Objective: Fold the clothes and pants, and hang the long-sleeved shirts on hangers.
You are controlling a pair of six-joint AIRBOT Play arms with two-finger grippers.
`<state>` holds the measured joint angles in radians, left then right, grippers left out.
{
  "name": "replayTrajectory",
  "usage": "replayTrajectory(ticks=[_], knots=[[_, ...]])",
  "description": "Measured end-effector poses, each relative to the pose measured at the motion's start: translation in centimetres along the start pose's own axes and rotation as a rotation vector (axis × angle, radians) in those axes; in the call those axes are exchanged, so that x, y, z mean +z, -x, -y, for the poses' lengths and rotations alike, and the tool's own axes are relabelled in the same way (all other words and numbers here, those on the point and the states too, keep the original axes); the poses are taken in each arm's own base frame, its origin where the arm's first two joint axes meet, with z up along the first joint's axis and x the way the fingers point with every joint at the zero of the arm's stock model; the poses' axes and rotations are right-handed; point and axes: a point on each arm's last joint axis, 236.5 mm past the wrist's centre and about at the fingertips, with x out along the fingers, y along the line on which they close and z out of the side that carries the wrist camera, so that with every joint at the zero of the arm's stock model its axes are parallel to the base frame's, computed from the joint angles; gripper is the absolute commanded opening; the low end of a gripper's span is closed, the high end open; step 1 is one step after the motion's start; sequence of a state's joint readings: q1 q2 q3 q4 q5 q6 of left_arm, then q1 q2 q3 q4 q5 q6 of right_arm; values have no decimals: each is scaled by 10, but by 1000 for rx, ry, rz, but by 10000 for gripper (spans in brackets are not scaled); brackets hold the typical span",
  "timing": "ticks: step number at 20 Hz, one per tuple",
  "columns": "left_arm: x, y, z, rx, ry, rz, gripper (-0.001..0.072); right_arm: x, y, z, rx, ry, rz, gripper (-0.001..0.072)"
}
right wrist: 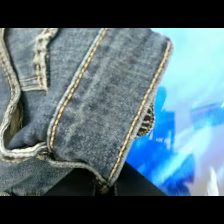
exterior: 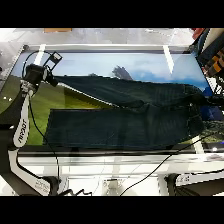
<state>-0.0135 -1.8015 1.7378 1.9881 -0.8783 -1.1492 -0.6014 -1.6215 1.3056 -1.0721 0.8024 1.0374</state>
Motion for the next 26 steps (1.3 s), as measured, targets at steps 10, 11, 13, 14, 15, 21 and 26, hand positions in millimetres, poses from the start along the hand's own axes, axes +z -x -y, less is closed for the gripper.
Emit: replayTrajectory(ticks=[10,11,13,14,15,21,26], knots=[[-63,-50,46,-94,95,-242,22,48,-21,-16,-75,42,196,621],[-65,-51,45,-88,109,-250,22,54,-20,-15,-86,41,220,630],[-68,-52,43,-79,125,-260,212,57,-20,-14,-93,40,236,630],[-68,-53,43,-78,132,-262,487,58,-20,-15,-93,33,240,630],[-69,-53,43,-75,137,-263,685,58,-20,-15,-93,25,242,630],[-83,-50,29,-17,109,-320,547,56,-11,-21,-83,31,218,627],[-121,-33,-16,143,178,-446,18,65,15,-13,-132,95,237,603]])
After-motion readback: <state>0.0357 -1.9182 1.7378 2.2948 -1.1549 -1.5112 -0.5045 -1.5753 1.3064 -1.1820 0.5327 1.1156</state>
